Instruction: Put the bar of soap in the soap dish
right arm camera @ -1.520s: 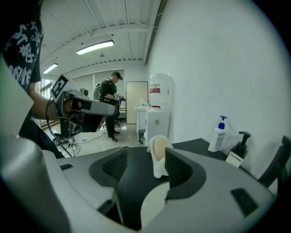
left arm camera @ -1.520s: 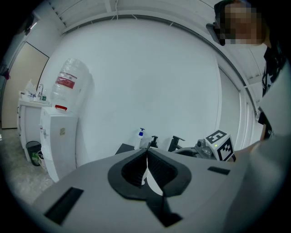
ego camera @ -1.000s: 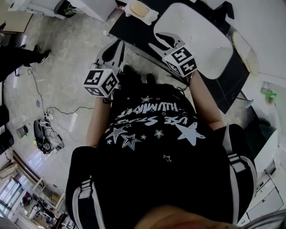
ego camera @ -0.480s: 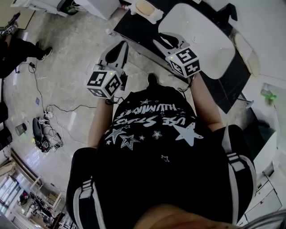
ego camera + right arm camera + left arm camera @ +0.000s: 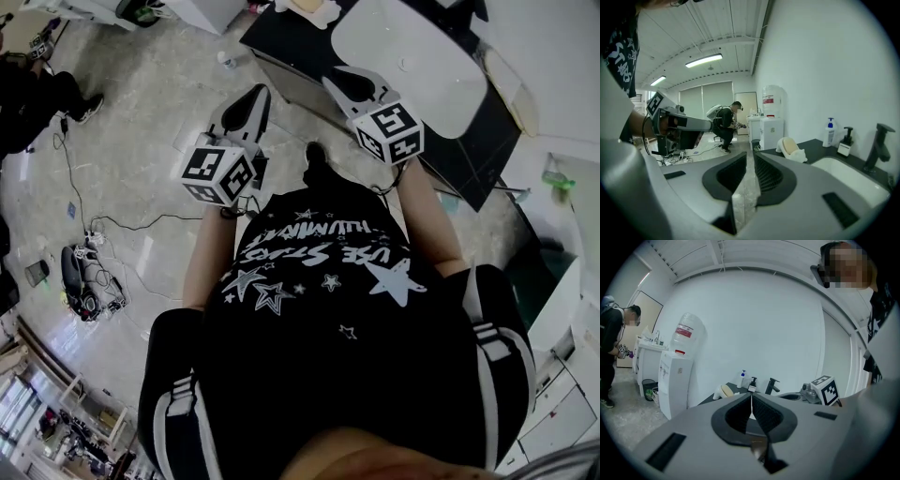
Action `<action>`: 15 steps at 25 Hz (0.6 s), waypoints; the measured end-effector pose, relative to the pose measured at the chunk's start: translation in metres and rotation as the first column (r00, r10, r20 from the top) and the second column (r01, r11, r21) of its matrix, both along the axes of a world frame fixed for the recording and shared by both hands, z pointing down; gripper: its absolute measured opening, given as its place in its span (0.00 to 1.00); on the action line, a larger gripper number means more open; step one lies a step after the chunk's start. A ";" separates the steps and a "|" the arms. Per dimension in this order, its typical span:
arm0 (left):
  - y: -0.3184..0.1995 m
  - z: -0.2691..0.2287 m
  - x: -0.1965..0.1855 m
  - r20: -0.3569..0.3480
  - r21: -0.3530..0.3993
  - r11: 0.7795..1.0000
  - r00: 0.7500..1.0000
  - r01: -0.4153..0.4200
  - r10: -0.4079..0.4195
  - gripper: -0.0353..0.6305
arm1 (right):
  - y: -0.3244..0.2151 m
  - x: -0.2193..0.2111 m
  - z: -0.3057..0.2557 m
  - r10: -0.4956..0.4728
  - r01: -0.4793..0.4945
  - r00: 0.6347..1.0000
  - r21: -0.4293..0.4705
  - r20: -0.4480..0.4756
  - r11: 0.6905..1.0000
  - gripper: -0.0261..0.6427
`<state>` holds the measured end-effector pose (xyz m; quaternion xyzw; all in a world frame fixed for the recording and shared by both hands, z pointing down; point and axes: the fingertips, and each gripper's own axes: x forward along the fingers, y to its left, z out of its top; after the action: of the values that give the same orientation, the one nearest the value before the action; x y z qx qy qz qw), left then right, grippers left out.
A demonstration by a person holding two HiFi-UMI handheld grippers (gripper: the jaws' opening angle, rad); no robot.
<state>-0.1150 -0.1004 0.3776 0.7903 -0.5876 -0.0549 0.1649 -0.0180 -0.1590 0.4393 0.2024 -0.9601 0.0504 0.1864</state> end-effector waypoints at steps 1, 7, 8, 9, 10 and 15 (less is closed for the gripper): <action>0.007 -0.001 0.001 -0.003 0.003 1.000 1.000 0.001 -0.001 0.07 | 0.007 0.002 -0.001 0.004 -0.003 1.000 0.004 -0.002 1.000 0.14; 0.056 -0.003 0.018 -0.004 0.019 1.000 1.000 -0.006 0.006 0.07 | 0.055 0.020 -0.004 0.023 -0.023 1.000 0.015 -0.002 1.000 0.12; 0.065 -0.003 0.020 -0.005 0.021 1.000 1.000 -0.007 0.007 0.07 | 0.064 0.023 -0.004 0.024 -0.024 1.000 0.019 -0.008 1.000 0.11; 0.074 -0.004 0.023 -0.006 0.023 1.000 1.000 -0.007 0.007 0.07 | 0.072 0.026 -0.005 0.025 -0.025 1.000 0.024 -0.013 0.999 0.11; 0.083 -0.005 0.026 -0.007 0.025 1.000 1.000 -0.008 0.008 0.07 | 0.080 0.029 -0.005 0.028 -0.028 0.999 0.027 -0.017 0.999 0.11; 0.119 -0.004 0.035 -0.008 0.032 0.999 1.000 -0.011 0.011 0.07 | 0.118 0.043 -0.006 0.043 -0.042 0.999 0.040 -0.024 0.998 0.10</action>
<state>-0.0804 0.0190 0.3740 0.7959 -0.5815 -0.0666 0.1551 0.0252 -0.0415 0.4337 0.2268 -0.9540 0.0327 0.1933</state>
